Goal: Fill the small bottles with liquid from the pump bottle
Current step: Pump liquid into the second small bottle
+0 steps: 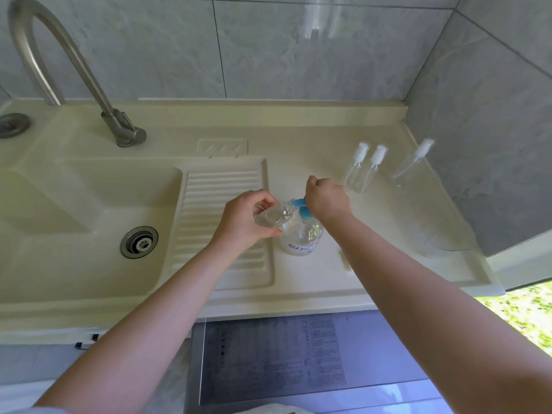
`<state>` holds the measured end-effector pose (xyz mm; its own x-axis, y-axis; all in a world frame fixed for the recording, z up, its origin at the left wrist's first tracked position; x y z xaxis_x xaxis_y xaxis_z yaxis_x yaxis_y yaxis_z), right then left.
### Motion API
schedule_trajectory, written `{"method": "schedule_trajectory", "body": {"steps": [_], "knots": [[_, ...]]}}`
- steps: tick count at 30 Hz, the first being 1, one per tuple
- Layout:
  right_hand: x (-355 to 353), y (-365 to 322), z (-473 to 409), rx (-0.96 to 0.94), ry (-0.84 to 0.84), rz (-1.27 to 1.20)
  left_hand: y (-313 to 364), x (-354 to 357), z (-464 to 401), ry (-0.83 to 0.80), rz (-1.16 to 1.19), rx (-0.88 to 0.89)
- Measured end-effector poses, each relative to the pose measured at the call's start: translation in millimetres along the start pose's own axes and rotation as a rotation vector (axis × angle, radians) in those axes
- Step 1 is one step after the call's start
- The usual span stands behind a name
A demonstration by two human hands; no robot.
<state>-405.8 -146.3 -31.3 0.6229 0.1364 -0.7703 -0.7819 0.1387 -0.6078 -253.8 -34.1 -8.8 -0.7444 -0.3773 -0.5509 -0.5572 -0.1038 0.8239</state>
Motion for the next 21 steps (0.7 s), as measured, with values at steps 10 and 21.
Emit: {"method": "schedule_trajectory", "body": {"steps": [10,21], "knots": [[-2.1,-0.4,1.9,0.001,-0.002,-0.054,0.8,-0.8,-0.9,-0.006,-0.004,-0.015],[-5.4,-4.3,7.6,-0.019,-0.047,-0.058,2.0,-4.3,0.4,0.0,0.015,-0.014]]}}
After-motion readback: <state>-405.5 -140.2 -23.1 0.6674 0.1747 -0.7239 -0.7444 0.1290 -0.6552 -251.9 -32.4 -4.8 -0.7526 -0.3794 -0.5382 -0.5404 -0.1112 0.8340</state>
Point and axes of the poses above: each hand's wrist, its own z-axis away from the middle knuckle, its own x-axis out of the palm, y = z × x, the point moved 9 cm from there along -z, towards the middle knuckle, and after that the axes turned 8 degrees about y, right-handed, at the moved point
